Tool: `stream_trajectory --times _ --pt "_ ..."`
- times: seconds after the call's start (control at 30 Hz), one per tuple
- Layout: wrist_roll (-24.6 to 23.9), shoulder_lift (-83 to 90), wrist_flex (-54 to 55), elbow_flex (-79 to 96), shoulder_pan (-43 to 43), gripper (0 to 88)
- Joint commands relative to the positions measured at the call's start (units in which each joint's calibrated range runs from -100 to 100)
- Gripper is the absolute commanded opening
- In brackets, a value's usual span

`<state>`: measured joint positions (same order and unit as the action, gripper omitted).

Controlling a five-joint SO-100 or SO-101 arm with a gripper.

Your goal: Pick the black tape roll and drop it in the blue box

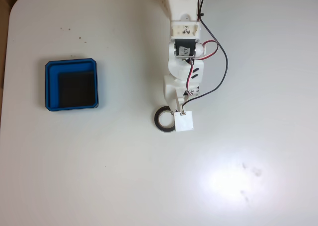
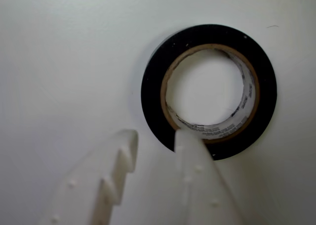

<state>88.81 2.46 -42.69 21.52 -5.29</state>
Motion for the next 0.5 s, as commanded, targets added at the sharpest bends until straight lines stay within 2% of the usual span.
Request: stream_trajectory --times 0.0,0.37,0.47 --pt "0.6 0.3 0.3 -4.3 -2.4 1.6" --pt "0.8 0.2 0.1 -6.9 -3.3 1.6" --pt "0.8 0.1 -2.9 -8.5 -3.3 1.6"
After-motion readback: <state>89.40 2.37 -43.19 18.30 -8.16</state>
